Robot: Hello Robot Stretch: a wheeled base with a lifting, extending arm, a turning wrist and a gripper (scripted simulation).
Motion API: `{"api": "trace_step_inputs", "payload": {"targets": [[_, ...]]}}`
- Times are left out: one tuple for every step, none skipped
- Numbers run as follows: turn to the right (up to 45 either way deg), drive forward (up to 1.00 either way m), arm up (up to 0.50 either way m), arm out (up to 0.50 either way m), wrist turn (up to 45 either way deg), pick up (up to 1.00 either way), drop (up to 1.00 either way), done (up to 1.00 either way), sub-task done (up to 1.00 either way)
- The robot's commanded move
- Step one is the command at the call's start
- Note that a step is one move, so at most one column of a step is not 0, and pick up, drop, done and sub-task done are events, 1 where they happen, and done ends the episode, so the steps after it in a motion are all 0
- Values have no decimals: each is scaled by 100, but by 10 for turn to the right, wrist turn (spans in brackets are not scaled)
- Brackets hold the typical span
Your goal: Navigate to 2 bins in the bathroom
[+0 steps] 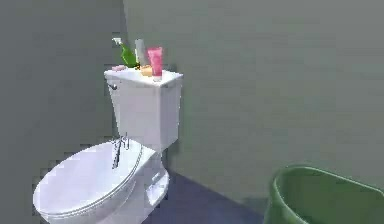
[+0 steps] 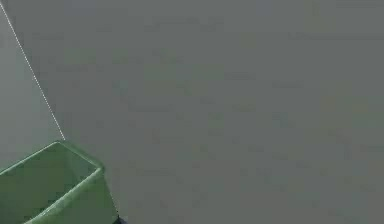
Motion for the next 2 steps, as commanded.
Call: {"api": "trace_step_inputs", "payload": {"targets": [[-450, 0, 0, 0, 0, 0, 0, 0, 0], [-450, 0, 0, 0, 0, 0, 0, 0, 0]]}}
